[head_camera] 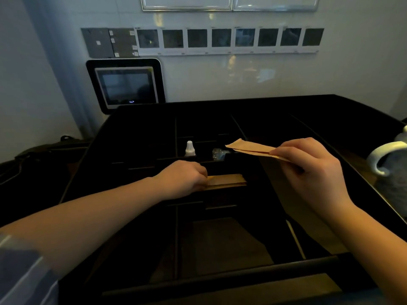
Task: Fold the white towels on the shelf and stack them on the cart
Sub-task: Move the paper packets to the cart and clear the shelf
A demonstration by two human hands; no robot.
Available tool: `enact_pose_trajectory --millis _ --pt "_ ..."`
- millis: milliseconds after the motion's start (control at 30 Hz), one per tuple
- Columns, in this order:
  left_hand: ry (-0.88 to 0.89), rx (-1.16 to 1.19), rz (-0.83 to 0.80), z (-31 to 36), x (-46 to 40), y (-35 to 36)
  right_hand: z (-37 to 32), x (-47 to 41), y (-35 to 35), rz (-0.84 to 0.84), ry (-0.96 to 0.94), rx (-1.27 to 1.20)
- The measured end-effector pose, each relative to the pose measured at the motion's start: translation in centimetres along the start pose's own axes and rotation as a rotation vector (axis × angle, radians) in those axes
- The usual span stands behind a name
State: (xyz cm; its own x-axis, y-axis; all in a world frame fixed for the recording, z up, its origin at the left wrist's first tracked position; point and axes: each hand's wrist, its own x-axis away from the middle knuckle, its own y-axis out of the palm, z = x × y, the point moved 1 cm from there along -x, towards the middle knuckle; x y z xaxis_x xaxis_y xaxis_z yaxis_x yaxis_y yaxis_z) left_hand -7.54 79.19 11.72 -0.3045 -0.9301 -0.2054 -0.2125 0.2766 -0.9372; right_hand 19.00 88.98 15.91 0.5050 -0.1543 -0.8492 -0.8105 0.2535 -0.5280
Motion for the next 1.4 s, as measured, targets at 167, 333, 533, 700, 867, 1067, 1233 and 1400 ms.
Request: enact_pose_trajectory --millis 167,333,533,700,867,1067,1233,1400 --pt "-0.021 0.011 -0.044 -0.5 -0.2 -0.6 -0.2 0.1 0.0 -0.008 -0.036 0.006" --pt "-0.162 0.133 0.393 -0.1 -0.2 -4.6 -0.6 -0.1 -0.3 -0.007 -0.055 -0.026" --pt "-0.1 0.233 0.444 2.2 -0.3 -8.7 -3.0 -0.9 -1.2 0.004 -0.017 -0.175" --pt "-0.027 0.186 0.577 3.5 2.1 -10.7 -6.2 -2.0 -1.5 0.007 0.054 -0.282" --pt "-0.045 0.096 0.561 4.0 5.0 -11.5 -8.5 -1.9 -1.8 -0.078 0.019 -0.248" --pt "-0.086 0.169 0.49 5.3 6.6 -10.7 -9.8 -0.8 -2.5 -0.125 -0.035 -0.104" --pt "-0.297 0.335 0.431 6.7 7.4 -9.9 -9.5 0.7 -3.3 -0.038 -0.039 -0.099" --pt "-0.374 0.439 0.425 9.7 6.8 -10.5 -8.6 1.7 -3.7 -0.019 -0.03 -0.062"
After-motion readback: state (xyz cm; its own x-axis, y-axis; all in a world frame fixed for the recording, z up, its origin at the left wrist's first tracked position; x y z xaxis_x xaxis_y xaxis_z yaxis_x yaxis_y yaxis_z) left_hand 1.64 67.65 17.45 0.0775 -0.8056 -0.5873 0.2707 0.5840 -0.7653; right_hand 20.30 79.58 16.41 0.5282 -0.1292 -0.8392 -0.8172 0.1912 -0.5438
